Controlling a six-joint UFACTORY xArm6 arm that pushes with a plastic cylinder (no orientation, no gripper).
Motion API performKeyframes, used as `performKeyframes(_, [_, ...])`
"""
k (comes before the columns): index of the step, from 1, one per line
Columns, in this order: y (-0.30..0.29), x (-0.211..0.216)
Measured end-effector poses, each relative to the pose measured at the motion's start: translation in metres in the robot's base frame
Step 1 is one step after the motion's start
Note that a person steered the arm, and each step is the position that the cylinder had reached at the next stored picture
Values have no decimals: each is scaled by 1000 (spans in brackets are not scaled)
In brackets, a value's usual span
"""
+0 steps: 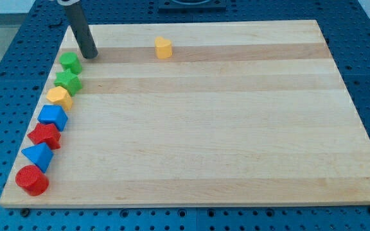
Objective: Push green circle to the green star
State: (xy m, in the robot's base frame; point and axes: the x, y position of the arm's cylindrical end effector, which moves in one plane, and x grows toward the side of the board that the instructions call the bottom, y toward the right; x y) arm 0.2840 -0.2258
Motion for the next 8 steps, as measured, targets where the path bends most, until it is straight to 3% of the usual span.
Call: performKeyframes(8, [-46, 19])
